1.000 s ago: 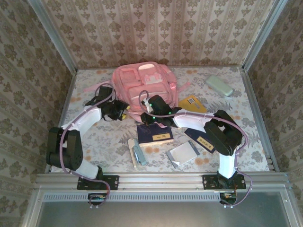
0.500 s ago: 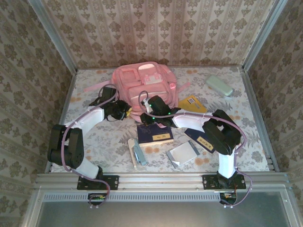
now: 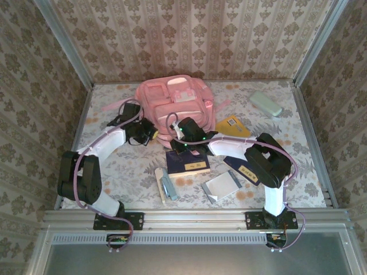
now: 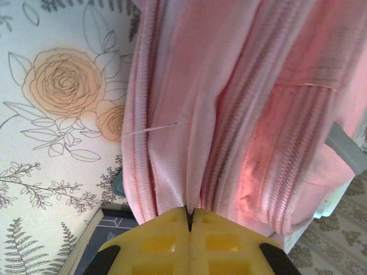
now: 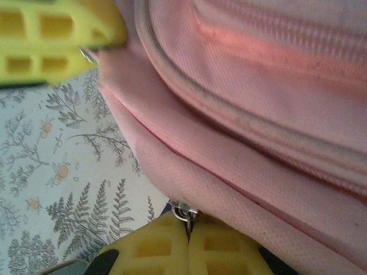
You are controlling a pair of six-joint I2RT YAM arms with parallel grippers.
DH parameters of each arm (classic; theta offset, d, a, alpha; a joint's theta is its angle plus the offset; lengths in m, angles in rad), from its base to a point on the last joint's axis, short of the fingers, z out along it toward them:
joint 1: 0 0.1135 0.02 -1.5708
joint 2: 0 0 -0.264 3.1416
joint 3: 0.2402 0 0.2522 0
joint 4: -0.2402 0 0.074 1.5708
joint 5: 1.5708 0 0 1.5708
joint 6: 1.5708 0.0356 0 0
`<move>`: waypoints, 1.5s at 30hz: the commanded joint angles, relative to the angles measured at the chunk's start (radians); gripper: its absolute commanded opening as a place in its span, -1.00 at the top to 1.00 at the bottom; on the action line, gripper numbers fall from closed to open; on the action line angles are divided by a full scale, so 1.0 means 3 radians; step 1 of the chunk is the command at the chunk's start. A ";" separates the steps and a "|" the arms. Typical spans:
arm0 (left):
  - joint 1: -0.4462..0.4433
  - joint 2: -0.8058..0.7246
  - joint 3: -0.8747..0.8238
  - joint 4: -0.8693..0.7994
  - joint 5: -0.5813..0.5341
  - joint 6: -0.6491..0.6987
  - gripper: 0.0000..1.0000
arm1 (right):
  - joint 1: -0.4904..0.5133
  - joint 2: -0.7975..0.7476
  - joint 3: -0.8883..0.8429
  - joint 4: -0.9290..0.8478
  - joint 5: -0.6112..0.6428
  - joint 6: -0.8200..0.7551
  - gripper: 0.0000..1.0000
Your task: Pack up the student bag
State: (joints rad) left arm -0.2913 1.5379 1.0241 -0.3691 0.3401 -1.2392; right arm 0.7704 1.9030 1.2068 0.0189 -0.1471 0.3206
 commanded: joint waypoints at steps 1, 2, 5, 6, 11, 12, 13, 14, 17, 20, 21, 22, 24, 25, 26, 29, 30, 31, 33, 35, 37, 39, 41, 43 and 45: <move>0.0069 -0.0102 0.0204 -0.0147 -0.0241 0.0219 1.00 | -0.0006 -0.0054 -0.0033 -0.0261 0.0217 -0.0143 1.00; 0.0078 -0.0101 0.0209 -0.0151 -0.0249 0.0227 1.00 | -0.0006 -0.0064 -0.0023 -0.0302 0.0240 -0.0149 1.00; 0.0102 -0.0092 0.0235 -0.0189 -0.0296 0.0269 1.00 | -0.0013 -0.0078 0.0015 -0.0449 0.0260 -0.0167 1.00; 0.0102 -0.0091 0.0240 -0.0199 -0.0313 0.0286 1.00 | -0.0016 -0.0085 0.0022 -0.0490 0.0265 -0.0176 1.00; 0.0107 -0.0095 0.0265 -0.0268 -0.0405 0.0361 1.00 | -0.0097 -0.0136 0.0098 -0.0748 0.0252 -0.0162 1.00; 0.0109 -0.0099 0.0270 -0.0283 -0.0420 0.0371 1.00 | -0.0115 -0.0149 0.0103 -0.0780 0.0253 -0.0166 1.00; 0.0111 -0.0103 0.0277 -0.0297 -0.0432 0.0380 1.00 | -0.0143 -0.0171 0.0121 -0.0831 0.0248 -0.0156 1.00; 0.0117 -0.0102 0.0284 -0.0306 -0.0443 0.0387 1.00 | -0.0166 -0.0182 0.0135 -0.0884 0.0227 -0.0158 1.00; 0.0127 -0.0100 0.0303 -0.0333 -0.0461 0.0403 1.00 | -0.0237 -0.0222 0.0189 -0.1053 0.0161 -0.0166 1.00; 0.0132 -0.0098 0.0329 -0.0363 -0.0471 0.0423 1.00 | -0.0324 -0.0259 0.0247 -0.1260 0.0072 -0.0208 1.00; 0.0140 -0.0095 0.0329 -0.0374 -0.0474 0.0428 1.00 | -0.0350 -0.0271 0.0247 -0.1304 0.0061 -0.0220 1.00; 0.0147 -0.0099 0.0337 -0.0384 -0.0474 0.0427 1.00 | -0.0386 -0.0289 0.0247 -0.1349 0.0034 -0.0237 1.00; 0.0162 -0.0103 0.0334 -0.0390 -0.0473 0.0434 1.00 | -0.0471 -0.0313 0.0247 -0.1428 -0.0027 -0.0273 1.00; 0.0174 -0.0103 0.0337 -0.0394 -0.0470 0.0434 1.00 | -0.0514 -0.0327 0.0242 -0.1463 -0.0046 -0.0289 1.00; 0.0187 -0.0100 0.0335 -0.0398 -0.0465 0.0434 1.00 | -0.0561 -0.0332 0.0242 -0.1495 -0.0060 -0.0304 1.00; 0.0218 -0.0107 0.0336 -0.0401 -0.0454 0.0434 1.00 | -0.0690 -0.0354 0.0231 -0.1597 -0.0088 -0.0378 1.00; 0.0224 -0.0107 0.0343 -0.0405 -0.0449 0.0436 1.00 | -0.0732 -0.0365 0.0222 -0.1611 -0.0093 -0.0389 1.00; 0.0232 -0.0111 0.0341 -0.0412 -0.0444 0.0444 1.00 | -0.0778 -0.0381 0.0204 -0.1630 -0.0105 -0.0395 1.00; 0.0247 -0.0117 0.0342 -0.0412 -0.0448 0.0452 1.00 | -0.0864 -0.0423 0.0172 -0.1628 -0.0128 -0.0405 1.00; 0.0255 -0.0116 0.0350 -0.0420 -0.0438 0.0468 1.00 | -0.0914 -0.0455 0.0160 -0.1652 -0.0138 -0.0428 1.00; 0.0257 -0.0117 0.0368 -0.0442 -0.0443 0.0491 1.00 | -0.0937 -0.0472 0.0169 -0.1693 -0.0161 -0.0454 1.00; 0.0265 -0.0118 0.0390 -0.0457 -0.0443 0.0520 1.00 | -0.0931 -0.0475 0.0175 -0.1680 -0.0287 -0.0452 1.00; 0.0288 -0.0087 0.0460 -0.0447 -0.0389 0.0612 1.00 | -0.0895 -0.0488 0.0187 -0.1631 -0.0483 -0.0427 1.00; 0.0305 -0.0026 0.0615 -0.0534 -0.0331 0.0805 1.00 | -0.0823 -0.0486 0.0259 -0.1645 -0.0675 -0.0358 1.00; 0.0306 0.0052 0.0854 -0.0712 -0.0328 0.1008 1.00 | -0.0748 -0.0418 0.0410 -0.1768 -0.0791 -0.0306 1.00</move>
State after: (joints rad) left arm -0.2367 1.5448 1.1774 -0.5430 0.3035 -1.0477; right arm 0.5312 1.7889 1.2808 -0.3996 -0.3313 0.2115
